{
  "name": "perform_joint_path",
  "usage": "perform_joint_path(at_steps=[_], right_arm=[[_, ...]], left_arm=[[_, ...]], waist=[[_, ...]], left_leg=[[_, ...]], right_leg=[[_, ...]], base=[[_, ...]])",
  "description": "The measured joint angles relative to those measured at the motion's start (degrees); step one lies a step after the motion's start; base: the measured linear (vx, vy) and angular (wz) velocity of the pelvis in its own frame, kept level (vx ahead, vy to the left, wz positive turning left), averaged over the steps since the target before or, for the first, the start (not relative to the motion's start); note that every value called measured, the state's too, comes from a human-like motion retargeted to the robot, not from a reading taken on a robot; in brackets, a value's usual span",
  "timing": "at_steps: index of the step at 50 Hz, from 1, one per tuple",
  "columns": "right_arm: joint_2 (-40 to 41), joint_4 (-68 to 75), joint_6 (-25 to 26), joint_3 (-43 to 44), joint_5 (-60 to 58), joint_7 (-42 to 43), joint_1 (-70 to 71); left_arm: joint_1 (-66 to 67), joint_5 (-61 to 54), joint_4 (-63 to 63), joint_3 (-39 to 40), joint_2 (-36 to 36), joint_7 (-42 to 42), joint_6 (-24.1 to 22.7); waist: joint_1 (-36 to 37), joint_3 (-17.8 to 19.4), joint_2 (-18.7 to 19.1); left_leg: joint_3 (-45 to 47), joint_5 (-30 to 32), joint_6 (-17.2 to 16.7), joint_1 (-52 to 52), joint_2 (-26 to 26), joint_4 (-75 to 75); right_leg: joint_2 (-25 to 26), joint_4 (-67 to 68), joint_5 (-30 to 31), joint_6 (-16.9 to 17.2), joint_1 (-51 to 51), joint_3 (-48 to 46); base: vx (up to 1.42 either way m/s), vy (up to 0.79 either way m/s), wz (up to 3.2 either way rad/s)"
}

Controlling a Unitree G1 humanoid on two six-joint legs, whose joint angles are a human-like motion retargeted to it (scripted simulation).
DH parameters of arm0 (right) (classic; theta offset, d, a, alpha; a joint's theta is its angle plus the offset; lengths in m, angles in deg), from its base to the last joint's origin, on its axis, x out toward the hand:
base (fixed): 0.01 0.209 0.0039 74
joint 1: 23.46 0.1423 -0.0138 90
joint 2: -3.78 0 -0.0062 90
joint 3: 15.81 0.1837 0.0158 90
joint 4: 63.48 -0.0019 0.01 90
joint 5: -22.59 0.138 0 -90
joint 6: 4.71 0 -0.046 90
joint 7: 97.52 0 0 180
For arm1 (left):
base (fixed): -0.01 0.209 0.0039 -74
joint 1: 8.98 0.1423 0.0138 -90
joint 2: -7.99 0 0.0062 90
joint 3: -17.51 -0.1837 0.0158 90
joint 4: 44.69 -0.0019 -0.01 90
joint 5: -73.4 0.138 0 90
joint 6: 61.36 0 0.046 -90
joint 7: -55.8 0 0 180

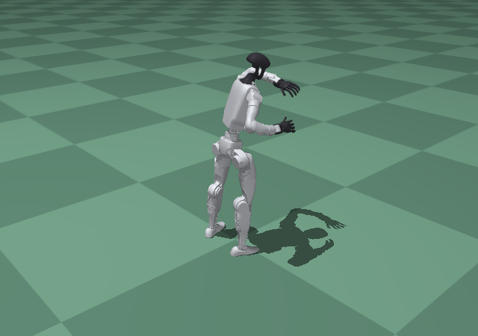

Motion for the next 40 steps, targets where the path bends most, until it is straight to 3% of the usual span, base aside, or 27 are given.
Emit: perform_joint_path(at_steps=[6, 15, 20, 25, 29, 33, 40], right_arm=[[1.86, -0.51, -0.5, -0.64, 0.96, -0.31, -0.15], [1.83, -1.31, -1.51, 0.44, 1.47, -1.97, -0.75], [-2.82, -1.16, -1.76, -0.26, 0.86, -1.74, 0.2], [-4.3, -0.64, -1.76, 0.23, 0.73, -0.98, 0.63], [-4.99, -0.65, -1.4, 0.74, 1.13, -0.65, -0.17], [-3.78, -0.3, -0.73, 1.08, 1.77, -0.69, -0.56], [-0.53, -0.28, 0.04, -0.33, 1.53, -1.01, -0.44]], left_arm=[[13.16, -1.81, 3.21, 1.8, -10.14, 0.17, -0.66], [29.78, 0.07, -27.11, 15.51, -17.15, 6.04, 0.88], [23.46, 3.84, -44.56, 13.73, -14.82, 5.87, 2.72], [2.68, 3.77, -54.18, -0.02, -6.25, 4.5, 3.97], [-2.25, 4.63, -45.76, -0.02, -2.21, 2.79, 3.33], [-5.63, 3.01, -27.86, -0.02, -0.68, 1.59, 2.38], [-1.08, -0.34, 2.25, -0.02, -4.17, -0.27, 0.36]], waist=[[2.94, 0.25, -1.37], [4.22, 0.13, -1.33], [1.2, -0.33, 0.9], [-0.45, -0.51, 1.24], [-0.88, -1.06, 2.24], [-0.38, -1.04, 2.02], [2.25, -1.2, 0.42]], left_leg=[[1.43, -1.15, 0.71, 1.03, -0.59, 1.35], [3.39, -1.67, 0.57, 1.24, 0.58, 2.68], [2.7, -0.79, 0.23, 0.84, 1.17, 1.62], [0.78, 0.3, -0.09, 0.42, 0.97, 0.0], [-0.42, 0.27, -0.33, -0.24, 0.77, 0.0], [-1.4, 0.15, -0.34, -0.45, 0.39, 0.0], [-1.02, -0.37, 0.14, 0.59, -0.26, 0.01]], right_leg=[[-0.74, 0.59, -0.53, 0.0, 0.46, 1.88], [0.65, -0.4, 0.08, 0.0, 0.5, 3.41], [1.47, -0.86, 0.43, 0.0, 0.27, 2.38], [1.26, -0.38, 0.08, 0.0, 0.07, 0.44], [0.77, 0.08, -0.19, 0.0, -0.11, -0.59], [0.12, 0.8, -0.64, 0.0, -0.06, -1.37], [-0.59, 1.32, -1.1, 0.0, 0.54, -0.66]], base=[[0.02, 0.0, -0.16], [0.0, -0.04, -0.2], [0.0, 0.0, 0.04], [-0.02, 0.01, 0.34], [0.0, 0.04, 0.29], [0.01, 0.03, 0.19], [0.0, 0.0, 0.0]])
